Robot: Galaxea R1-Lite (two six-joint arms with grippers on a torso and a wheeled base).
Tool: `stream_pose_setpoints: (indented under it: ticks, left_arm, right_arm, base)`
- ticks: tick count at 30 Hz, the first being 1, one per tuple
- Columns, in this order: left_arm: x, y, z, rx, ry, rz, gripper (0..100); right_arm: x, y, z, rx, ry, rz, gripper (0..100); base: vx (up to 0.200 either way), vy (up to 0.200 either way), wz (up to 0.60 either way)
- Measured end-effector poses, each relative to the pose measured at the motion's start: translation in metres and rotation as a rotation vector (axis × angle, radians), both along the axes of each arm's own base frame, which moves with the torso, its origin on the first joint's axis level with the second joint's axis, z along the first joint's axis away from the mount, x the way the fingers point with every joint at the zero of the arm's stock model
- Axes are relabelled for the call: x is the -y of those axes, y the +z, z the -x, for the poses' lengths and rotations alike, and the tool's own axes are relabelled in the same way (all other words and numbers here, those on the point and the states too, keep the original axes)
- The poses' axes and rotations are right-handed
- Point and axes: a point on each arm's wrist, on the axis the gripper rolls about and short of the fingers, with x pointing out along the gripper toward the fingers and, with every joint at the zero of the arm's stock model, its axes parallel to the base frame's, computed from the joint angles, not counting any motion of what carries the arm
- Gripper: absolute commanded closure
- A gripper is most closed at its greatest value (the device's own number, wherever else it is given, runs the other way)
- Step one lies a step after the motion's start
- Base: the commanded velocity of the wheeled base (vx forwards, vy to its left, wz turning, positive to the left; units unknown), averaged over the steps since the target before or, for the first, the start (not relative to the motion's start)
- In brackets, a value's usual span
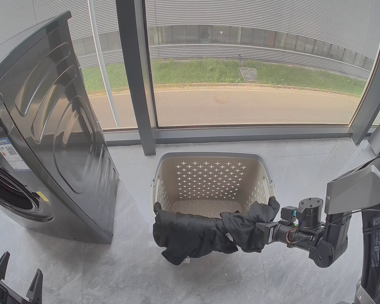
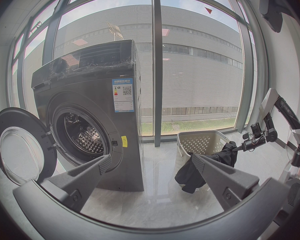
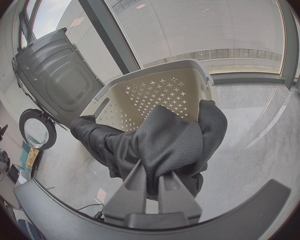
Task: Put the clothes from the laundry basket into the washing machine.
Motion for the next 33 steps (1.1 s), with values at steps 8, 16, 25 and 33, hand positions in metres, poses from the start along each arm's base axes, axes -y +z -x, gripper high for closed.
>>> stream_pose_setpoints:
  ticks: [8,16,25,33]
  left_arm:
    - [0.0,0.0,0.0,0.0,0.0,0.0,0]
    - [0.0,0.0,0.0,0.0,0.001,0.0,0]
    - [0.0,0.0,0.0,0.0,0.001,0.0,0]
    - [0.0,0.0,0.0,0.0,0.002,0.001,0]
  right_arm:
    - [0.002,0.001,0.007,-0.005,0.001,0.0,100]
    - [-0.002,0.021,0.02,0.013,0.021,-0.024,100]
    - [-0.01,0.074,0.048,0.126,0.063,-0.101,100]
    - [-0.022,0.116,0.074,0.248,0.109,-0.175,100]
  base:
    - [0.0,0.0,0.0]
    - [0.0,0.0,0.0]
    - [0.0,0.0,0.0]
    - [0.0,0.0,0.0]
